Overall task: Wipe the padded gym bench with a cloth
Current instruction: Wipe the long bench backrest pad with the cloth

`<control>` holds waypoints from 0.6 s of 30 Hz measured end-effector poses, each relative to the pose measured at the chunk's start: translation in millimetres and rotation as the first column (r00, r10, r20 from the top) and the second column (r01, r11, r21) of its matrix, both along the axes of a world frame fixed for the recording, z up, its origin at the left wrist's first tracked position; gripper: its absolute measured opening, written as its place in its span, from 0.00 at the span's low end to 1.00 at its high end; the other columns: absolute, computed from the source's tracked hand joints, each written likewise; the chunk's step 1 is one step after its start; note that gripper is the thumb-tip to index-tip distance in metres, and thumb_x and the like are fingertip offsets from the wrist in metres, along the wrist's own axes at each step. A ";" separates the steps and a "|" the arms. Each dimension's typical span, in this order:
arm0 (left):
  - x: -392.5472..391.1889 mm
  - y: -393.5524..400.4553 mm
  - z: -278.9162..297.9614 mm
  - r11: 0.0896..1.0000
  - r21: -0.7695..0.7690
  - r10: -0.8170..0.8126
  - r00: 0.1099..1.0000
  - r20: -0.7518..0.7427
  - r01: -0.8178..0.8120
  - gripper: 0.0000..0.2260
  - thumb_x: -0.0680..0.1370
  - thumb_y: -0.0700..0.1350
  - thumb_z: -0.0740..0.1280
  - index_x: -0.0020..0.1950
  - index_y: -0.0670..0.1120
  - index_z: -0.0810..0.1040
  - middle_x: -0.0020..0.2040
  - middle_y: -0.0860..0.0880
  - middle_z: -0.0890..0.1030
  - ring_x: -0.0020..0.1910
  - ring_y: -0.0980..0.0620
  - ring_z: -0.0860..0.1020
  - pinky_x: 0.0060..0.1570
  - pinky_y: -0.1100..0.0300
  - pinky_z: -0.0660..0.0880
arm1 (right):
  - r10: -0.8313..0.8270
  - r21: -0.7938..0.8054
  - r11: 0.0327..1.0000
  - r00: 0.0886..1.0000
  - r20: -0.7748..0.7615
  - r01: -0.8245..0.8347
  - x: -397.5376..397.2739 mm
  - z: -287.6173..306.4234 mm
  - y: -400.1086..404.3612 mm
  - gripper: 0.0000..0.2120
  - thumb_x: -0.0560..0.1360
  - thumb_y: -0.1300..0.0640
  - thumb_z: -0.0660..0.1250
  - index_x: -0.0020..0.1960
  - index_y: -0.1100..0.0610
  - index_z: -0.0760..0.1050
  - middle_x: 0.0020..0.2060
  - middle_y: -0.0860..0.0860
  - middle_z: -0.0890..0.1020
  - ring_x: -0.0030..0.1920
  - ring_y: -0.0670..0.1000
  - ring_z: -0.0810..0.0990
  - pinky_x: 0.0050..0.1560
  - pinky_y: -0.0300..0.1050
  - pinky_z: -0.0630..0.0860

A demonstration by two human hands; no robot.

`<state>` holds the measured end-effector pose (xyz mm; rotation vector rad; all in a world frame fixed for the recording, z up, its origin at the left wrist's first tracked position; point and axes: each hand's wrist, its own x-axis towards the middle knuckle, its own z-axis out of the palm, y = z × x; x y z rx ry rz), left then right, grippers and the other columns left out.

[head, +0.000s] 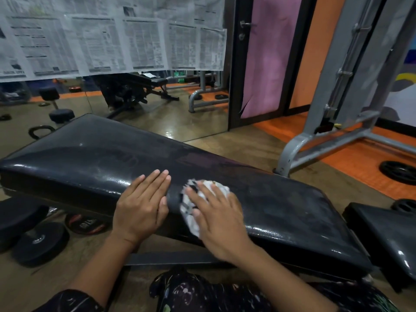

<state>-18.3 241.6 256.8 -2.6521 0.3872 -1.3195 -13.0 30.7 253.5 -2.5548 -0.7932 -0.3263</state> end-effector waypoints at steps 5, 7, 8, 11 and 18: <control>-0.6 -2.9 -1.1 1.000 -0.019 0.008 1.000 -0.011 -0.009 0.20 0.80 0.46 0.52 0.65 0.40 0.76 0.66 0.44 0.76 0.66 0.48 0.74 0.66 0.51 0.68 | -0.269 -0.041 0.963 0.952 -0.145 0.266 62.0 0.9 -27.1 0.23 0.80 0.44 0.42 0.74 0.39 0.57 0.76 0.43 0.60 0.76 0.50 0.57 0.73 0.55 0.56; 0.2 -3.1 -1.0 1.000 -0.022 0.009 1.000 -0.006 -0.009 0.20 0.79 0.46 0.53 0.66 0.40 0.76 0.66 0.44 0.76 0.66 0.48 0.74 0.66 0.50 0.68 | -0.250 -0.034 0.968 0.957 -0.146 0.248 78.5 13.3 1.1 0.24 0.79 0.44 0.42 0.74 0.40 0.59 0.76 0.44 0.61 0.75 0.53 0.59 0.72 0.59 0.56; 0.2 -2.8 -1.5 1.000 -0.022 0.008 1.000 -0.006 -0.008 0.20 0.79 0.45 0.53 0.66 0.40 0.76 0.66 0.44 0.76 0.66 0.48 0.74 0.66 0.50 0.68 | -0.203 -0.026 0.979 0.970 -0.134 0.201 77.5 16.8 17.2 0.26 0.78 0.44 0.40 0.74 0.41 0.58 0.76 0.45 0.60 0.75 0.54 0.59 0.72 0.61 0.56; 1.1 -1.3 -1.9 1.000 -0.002 0.006 1.000 -0.003 -0.006 0.20 0.79 0.45 0.53 0.66 0.40 0.75 0.66 0.44 0.75 0.67 0.47 0.73 0.66 0.49 0.68 | -0.035 -0.005 0.999 0.995 -0.096 0.035 39.4 14.8 37.7 0.27 0.77 0.43 0.37 0.76 0.40 0.53 0.77 0.45 0.57 0.77 0.54 0.53 0.73 0.62 0.50; -0.8 -2.8 -1.9 1.000 -0.005 0.010 1.000 -0.004 -0.010 0.20 0.79 0.45 0.53 0.66 0.40 0.75 0.66 0.44 0.75 0.67 0.48 0.73 0.66 0.50 0.68 | -0.126 -0.071 0.990 0.988 -0.093 0.120 50.7 -1.0 -34.0 0.25 0.78 0.42 0.40 0.75 0.38 0.54 0.76 0.42 0.58 0.77 0.49 0.55 0.73 0.56 0.55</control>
